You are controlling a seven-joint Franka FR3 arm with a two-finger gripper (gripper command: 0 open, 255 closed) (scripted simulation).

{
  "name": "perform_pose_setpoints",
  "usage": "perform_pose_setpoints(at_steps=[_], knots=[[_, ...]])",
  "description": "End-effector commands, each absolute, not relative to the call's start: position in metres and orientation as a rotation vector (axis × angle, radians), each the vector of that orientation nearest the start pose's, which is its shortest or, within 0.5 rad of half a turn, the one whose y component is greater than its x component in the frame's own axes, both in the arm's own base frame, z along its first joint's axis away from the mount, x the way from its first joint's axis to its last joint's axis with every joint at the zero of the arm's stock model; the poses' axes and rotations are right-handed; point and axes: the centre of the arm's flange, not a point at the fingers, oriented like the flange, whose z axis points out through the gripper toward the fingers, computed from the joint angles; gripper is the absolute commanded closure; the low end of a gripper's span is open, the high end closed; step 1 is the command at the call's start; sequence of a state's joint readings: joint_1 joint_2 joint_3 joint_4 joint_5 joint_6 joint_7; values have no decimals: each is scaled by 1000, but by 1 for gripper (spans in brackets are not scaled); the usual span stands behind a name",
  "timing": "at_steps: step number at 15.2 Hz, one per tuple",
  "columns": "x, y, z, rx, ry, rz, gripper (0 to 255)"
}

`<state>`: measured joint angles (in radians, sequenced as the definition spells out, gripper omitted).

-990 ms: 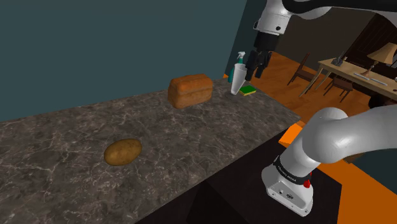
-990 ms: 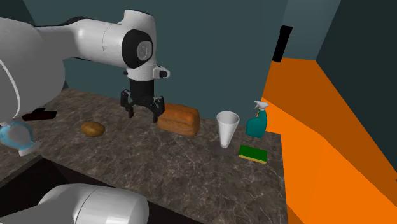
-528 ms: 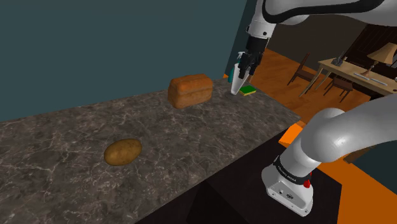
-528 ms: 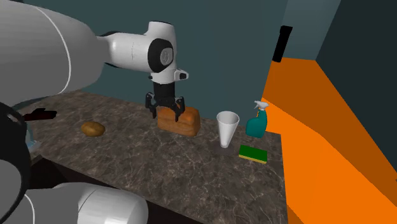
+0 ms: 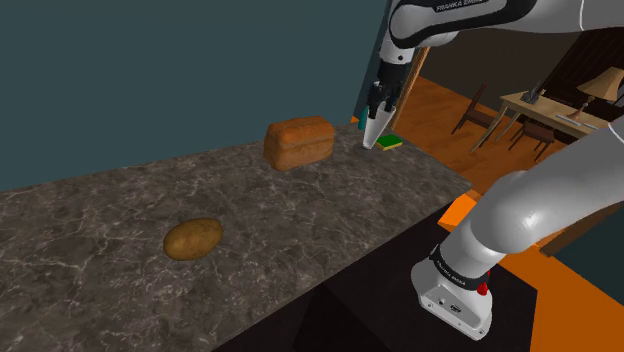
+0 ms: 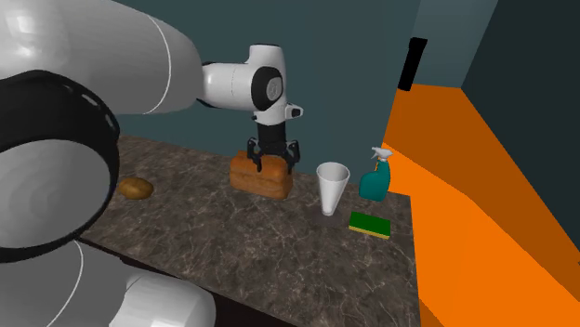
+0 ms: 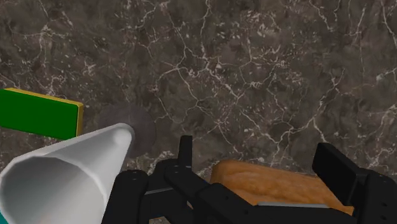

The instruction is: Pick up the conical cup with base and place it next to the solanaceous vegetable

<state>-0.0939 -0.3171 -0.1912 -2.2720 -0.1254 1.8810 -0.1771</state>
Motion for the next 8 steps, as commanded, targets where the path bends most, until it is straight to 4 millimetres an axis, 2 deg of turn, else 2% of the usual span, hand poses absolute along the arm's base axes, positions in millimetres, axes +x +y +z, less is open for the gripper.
perform_pose_setpoints(at_steps=[1, 8], knots=[[441, -159, 468, -3201, 95, 137, 0], [491, -221, 449, -3282, 134, 121, 0]])
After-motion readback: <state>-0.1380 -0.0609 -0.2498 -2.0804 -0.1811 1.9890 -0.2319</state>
